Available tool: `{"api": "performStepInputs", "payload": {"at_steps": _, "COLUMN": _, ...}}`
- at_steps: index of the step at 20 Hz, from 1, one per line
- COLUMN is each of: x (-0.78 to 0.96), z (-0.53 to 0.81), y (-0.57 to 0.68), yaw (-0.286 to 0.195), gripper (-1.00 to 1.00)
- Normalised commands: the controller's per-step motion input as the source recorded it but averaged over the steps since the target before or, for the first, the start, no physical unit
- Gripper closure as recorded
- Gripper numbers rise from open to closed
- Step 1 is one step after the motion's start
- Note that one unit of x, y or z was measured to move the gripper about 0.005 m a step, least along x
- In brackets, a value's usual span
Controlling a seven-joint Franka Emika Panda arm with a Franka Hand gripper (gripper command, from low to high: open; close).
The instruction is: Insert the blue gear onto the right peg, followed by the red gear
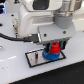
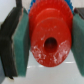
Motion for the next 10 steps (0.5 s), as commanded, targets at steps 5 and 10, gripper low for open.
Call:
{"api": "performStepInputs", "payload": {"at_steps": 5, "x": 0.06, "z": 0.16, "y": 0.00, "yaw": 0.000, "gripper": 1.00}}
{"api": "performStepInputs", "payload": {"at_steps": 10, "x": 0.06, "z": 0.41, "y": -0.02, "yaw": 0.000, "gripper": 1.00}}
